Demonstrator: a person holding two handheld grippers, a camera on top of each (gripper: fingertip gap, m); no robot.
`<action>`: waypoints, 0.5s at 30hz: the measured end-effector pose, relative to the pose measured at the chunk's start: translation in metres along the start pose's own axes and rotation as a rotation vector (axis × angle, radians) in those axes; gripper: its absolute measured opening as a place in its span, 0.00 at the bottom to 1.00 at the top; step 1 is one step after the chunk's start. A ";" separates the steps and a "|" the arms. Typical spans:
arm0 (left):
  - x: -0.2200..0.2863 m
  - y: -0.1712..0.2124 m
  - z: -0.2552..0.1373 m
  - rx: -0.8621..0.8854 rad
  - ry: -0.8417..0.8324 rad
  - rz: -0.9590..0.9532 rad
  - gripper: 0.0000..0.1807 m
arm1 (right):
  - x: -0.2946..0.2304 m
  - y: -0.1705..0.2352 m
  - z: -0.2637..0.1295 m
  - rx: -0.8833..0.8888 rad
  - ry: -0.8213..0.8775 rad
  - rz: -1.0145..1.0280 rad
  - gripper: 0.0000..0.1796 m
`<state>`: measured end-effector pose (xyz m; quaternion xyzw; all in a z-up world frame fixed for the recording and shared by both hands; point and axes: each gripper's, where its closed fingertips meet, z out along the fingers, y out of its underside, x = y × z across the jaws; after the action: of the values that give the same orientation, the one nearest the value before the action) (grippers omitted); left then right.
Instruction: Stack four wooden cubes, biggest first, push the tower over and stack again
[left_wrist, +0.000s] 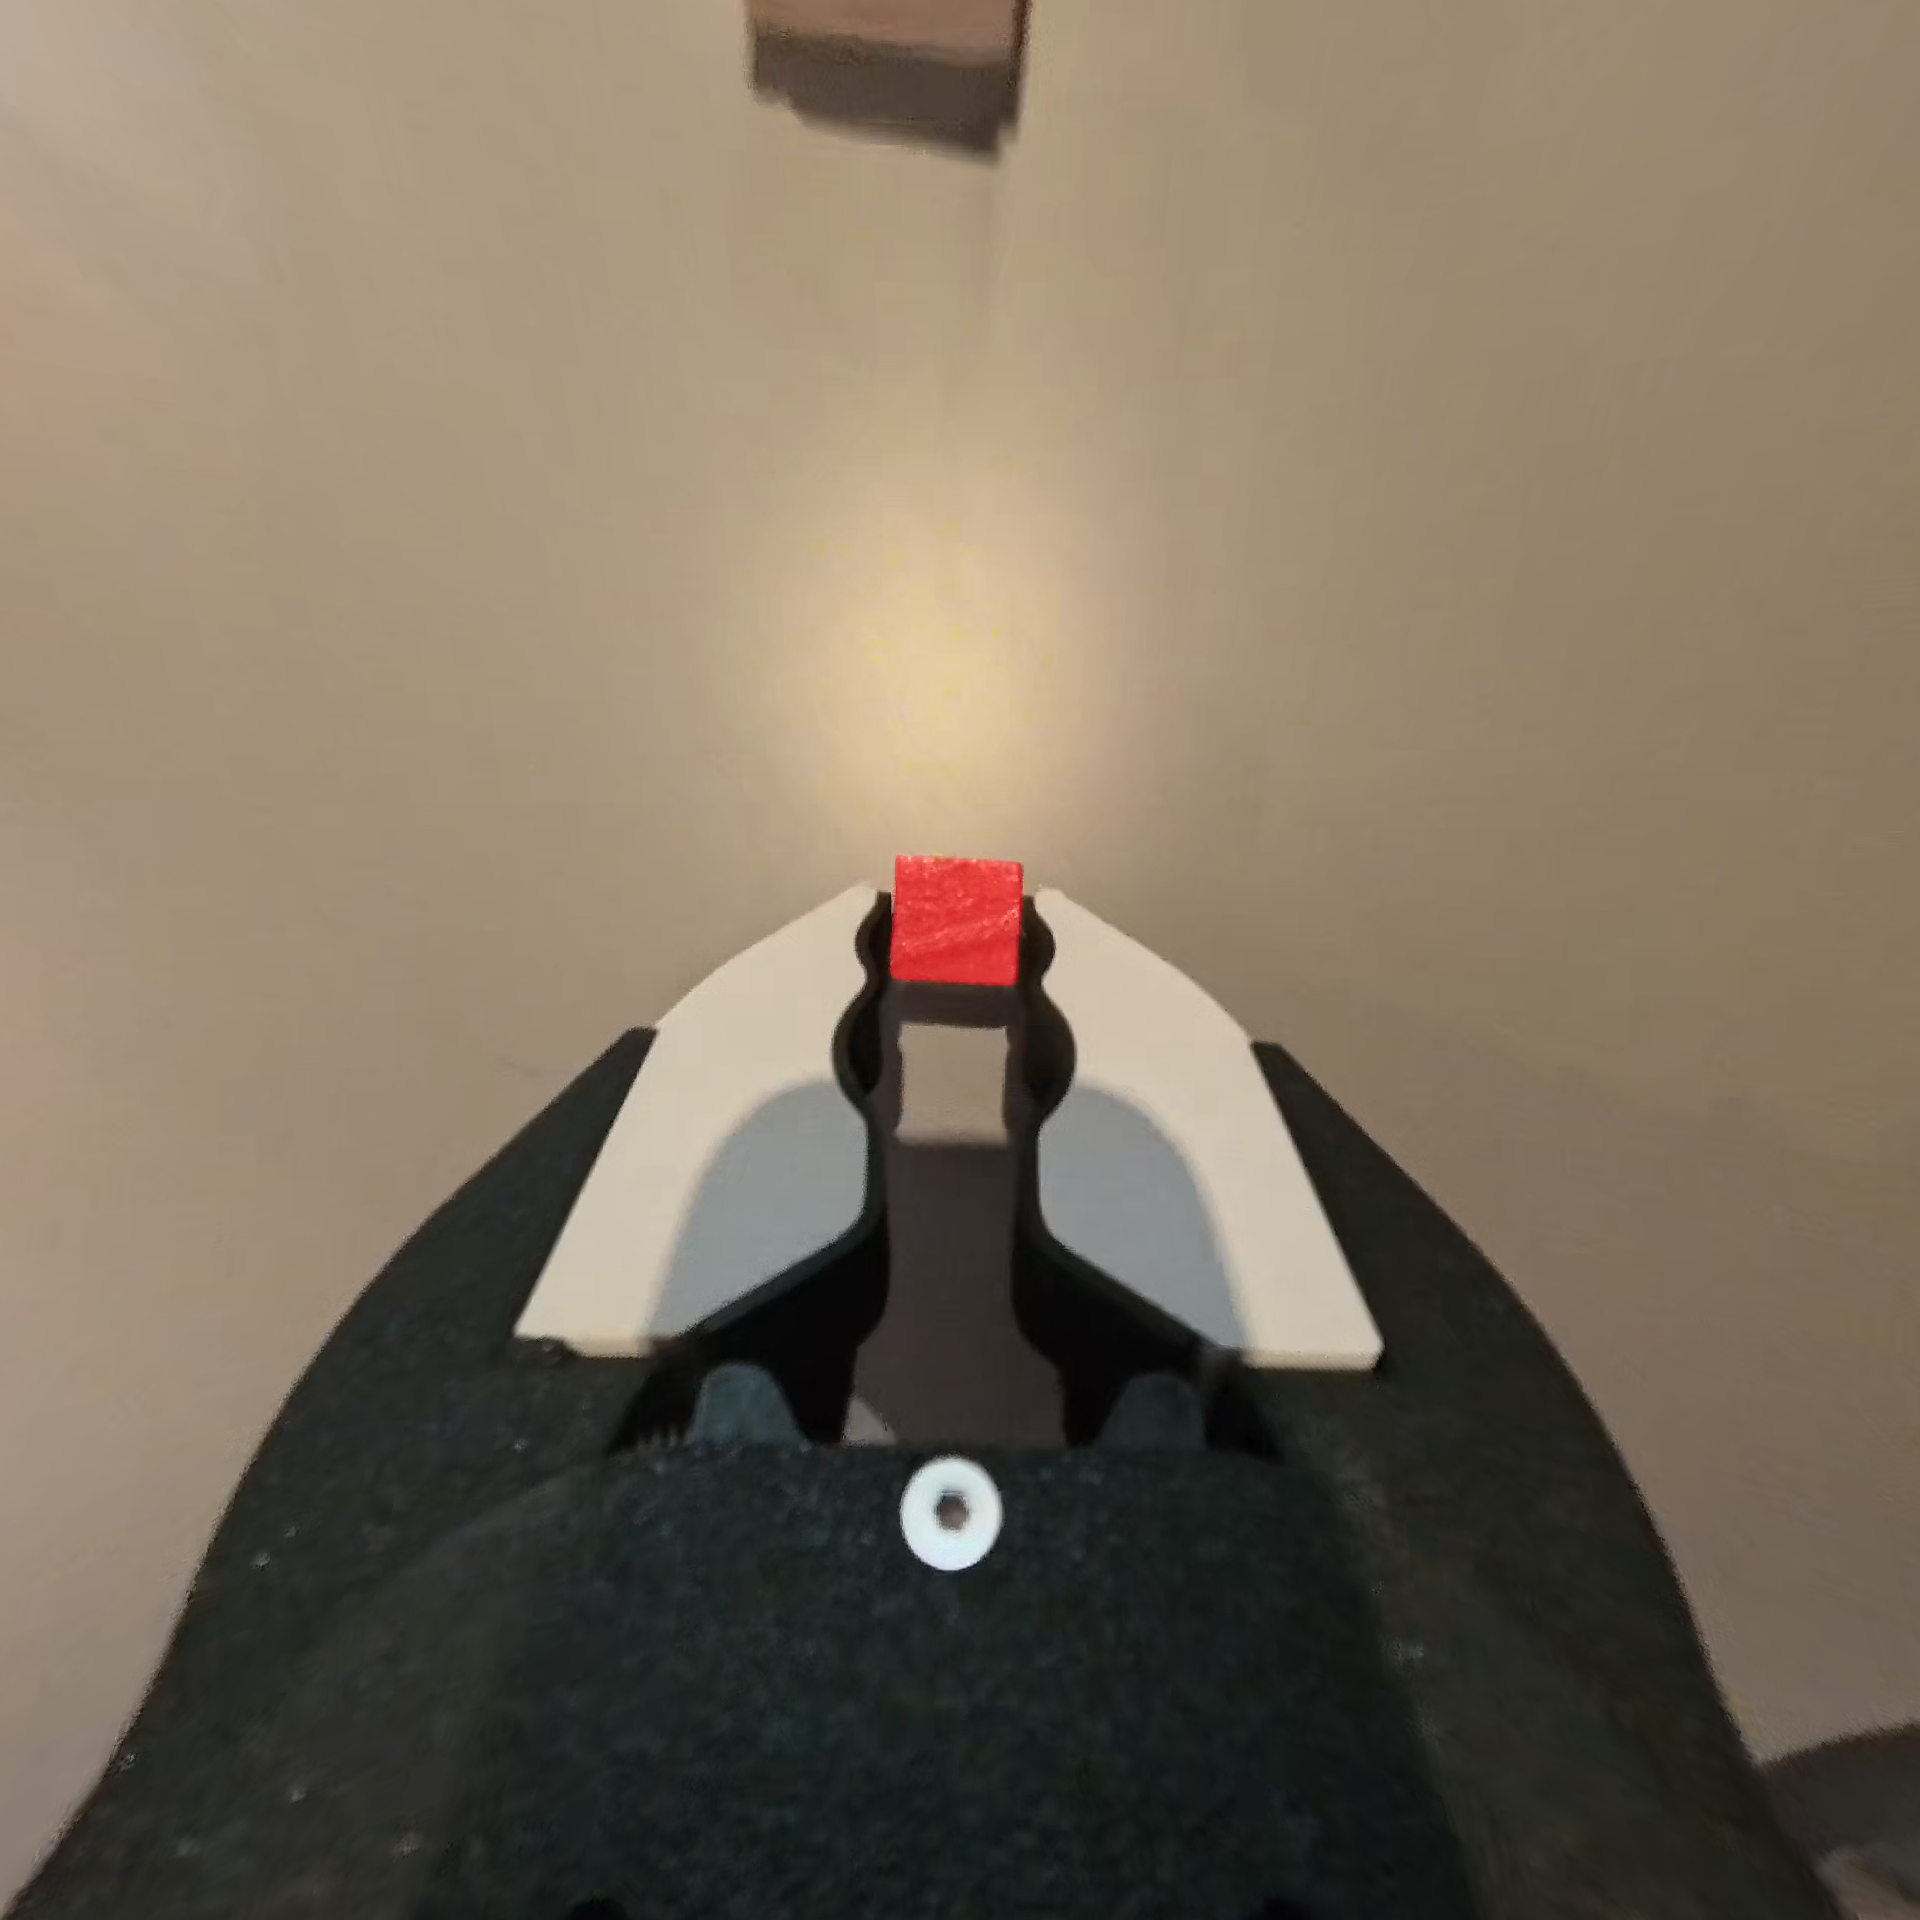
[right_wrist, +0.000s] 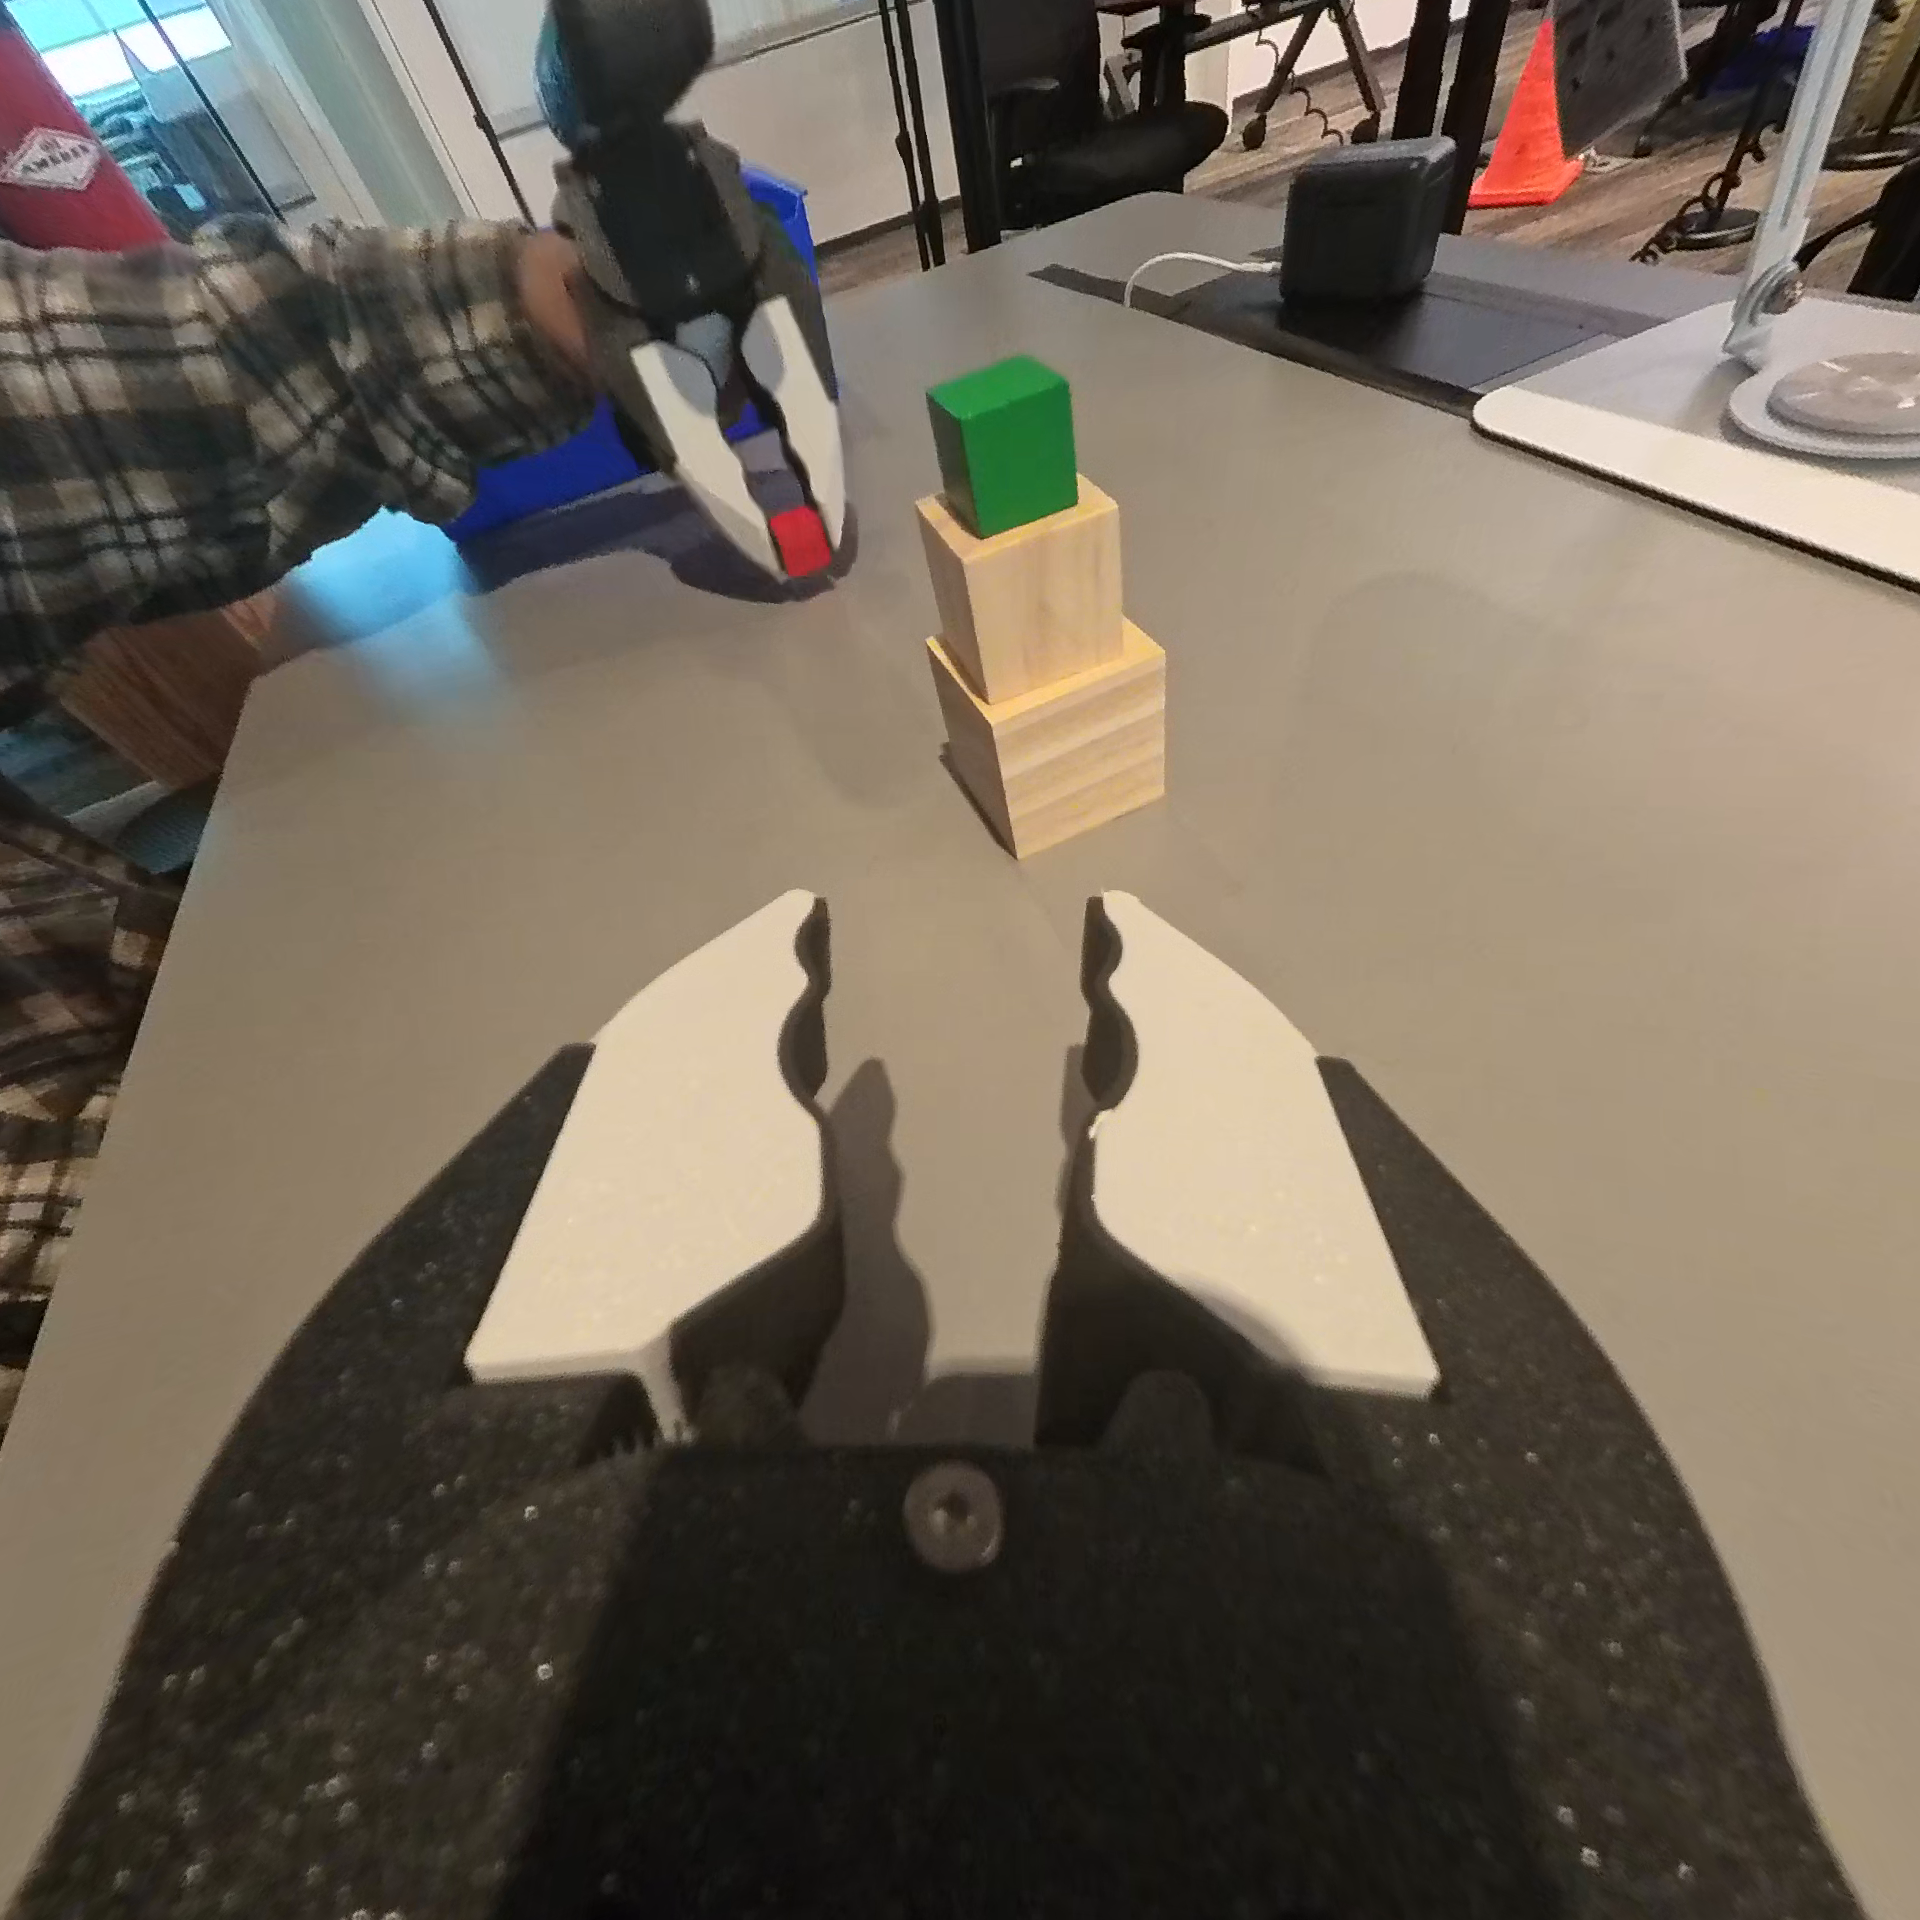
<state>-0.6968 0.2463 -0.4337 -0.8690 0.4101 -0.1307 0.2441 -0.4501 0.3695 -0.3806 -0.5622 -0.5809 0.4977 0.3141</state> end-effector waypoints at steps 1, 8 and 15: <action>-0.004 -0.010 -0.005 0.026 -0.019 -0.021 0.13 | 0.000 0.000 0.000 -0.001 0.000 0.002 0.26; -0.014 -0.129 -0.042 0.186 -0.151 -0.068 0.13 | 0.000 0.002 0.002 -0.015 0.000 0.003 0.24; -0.004 -0.209 -0.029 0.161 -0.086 -0.018 0.13 | -0.001 0.001 0.001 -0.014 0.000 -0.001 0.24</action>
<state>-0.5762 0.3539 -0.2985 -0.8550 0.3797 -0.1277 0.3294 -0.4501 0.3685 -0.3816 -0.5642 -0.5846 0.4936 0.3102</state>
